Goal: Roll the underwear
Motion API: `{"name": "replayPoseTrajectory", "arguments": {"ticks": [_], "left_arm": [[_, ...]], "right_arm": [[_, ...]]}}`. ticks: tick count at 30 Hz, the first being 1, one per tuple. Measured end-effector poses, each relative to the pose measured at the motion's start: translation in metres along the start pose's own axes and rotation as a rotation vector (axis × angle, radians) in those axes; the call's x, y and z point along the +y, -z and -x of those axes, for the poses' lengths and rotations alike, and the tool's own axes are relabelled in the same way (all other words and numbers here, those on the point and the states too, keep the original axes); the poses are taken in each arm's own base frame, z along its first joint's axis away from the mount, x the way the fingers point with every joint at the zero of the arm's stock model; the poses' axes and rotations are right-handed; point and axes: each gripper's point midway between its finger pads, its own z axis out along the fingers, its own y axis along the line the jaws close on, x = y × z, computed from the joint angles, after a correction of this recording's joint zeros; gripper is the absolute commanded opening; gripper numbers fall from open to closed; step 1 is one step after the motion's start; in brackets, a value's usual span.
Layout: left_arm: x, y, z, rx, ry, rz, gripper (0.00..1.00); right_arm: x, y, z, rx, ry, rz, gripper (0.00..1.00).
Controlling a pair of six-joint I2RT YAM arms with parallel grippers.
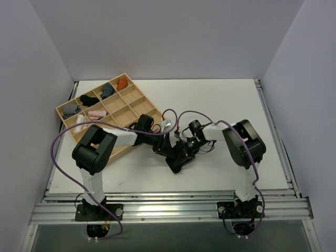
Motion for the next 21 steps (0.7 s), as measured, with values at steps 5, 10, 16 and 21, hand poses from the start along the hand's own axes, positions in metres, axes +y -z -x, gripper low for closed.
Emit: {"name": "replayPoseTrajectory", "arguments": {"ticks": [5,10,16,21], "left_arm": [[0.004,0.001,-0.006,0.019,-0.012,0.012,0.59],[0.007,0.001,-0.009,0.033,-0.019,0.022,0.51],[0.016,-0.002,-0.012,0.042,0.005,0.050,0.05],[0.019,-0.001,-0.008,0.035,0.013,0.079,0.02]], "right_arm": [[0.001,0.000,0.001,0.000,0.001,0.000,0.00],[0.002,0.000,0.001,0.004,0.003,-0.001,0.00],[0.003,0.000,0.003,0.003,0.005,-0.010,0.00],[0.000,0.002,0.008,-0.005,-0.005,-0.055,0.17]]}}
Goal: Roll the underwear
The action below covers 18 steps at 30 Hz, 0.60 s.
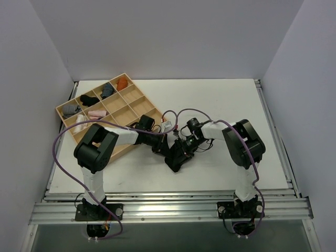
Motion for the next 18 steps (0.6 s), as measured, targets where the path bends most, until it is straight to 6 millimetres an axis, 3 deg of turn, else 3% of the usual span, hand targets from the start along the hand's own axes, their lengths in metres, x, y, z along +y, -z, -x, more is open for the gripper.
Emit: {"name": "replayPoseTrajectory", "arguments": {"ticks": [4,18], "left_arm": [[0.004,0.000,0.001,-0.007,0.012,0.024,0.02],[0.010,0.003,0.005,-0.026,0.067,0.068,0.02]], "right_arm": [[-0.004,0.003,0.009,-0.027,0.000,-0.051,0.23],[0.002,0.025,0.037,-0.176,0.075,-0.179,0.25]]}}
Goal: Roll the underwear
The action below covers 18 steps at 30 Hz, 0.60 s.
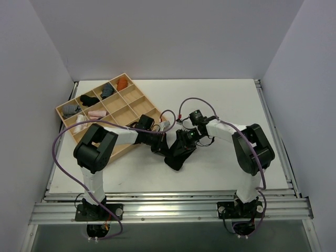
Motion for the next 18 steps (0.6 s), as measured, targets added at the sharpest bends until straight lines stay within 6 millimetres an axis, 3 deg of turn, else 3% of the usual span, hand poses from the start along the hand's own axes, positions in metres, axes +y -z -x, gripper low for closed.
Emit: {"name": "replayPoseTrajectory", "arguments": {"ticks": [7,12,15,18], "left_arm": [[0.002,0.001,0.001,-0.005,0.011,0.011,0.02],[0.003,0.002,0.002,-0.005,0.016,0.020,0.02],[0.004,0.002,0.002,-0.005,0.022,0.029,0.02],[0.004,0.002,0.004,-0.004,0.026,0.036,0.02]], "right_arm": [[-0.006,0.010,0.007,-0.068,0.005,-0.091,0.19],[-0.009,0.034,0.026,-0.215,0.015,-0.276,0.20],[0.005,0.048,0.033,-0.324,0.081,-0.393,0.26],[0.027,0.045,0.025,-0.399,0.175,-0.478,0.30]]}}
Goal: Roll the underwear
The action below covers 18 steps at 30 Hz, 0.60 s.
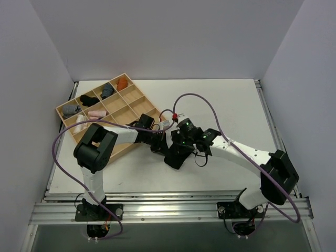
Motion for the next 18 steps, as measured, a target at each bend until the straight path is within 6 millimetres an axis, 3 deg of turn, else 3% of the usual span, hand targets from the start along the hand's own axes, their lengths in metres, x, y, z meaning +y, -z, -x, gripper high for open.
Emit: {"name": "replayPoseTrajectory", "arguments": {"ticks": [6,12,18], "left_arm": [[0.001,-0.001,0.001,0.008,0.011,0.006,0.02],[0.002,-0.001,0.001,0.012,0.016,0.008,0.02],[0.002,-0.001,0.001,0.012,0.017,0.009,0.02]], "right_arm": [[0.020,0.009,-0.029,-0.100,0.131,-0.144,0.38],[0.030,0.012,-0.030,-0.161,0.257,-0.216,0.43],[0.047,-0.011,-0.039,-0.108,0.419,-0.256,0.45]]}}
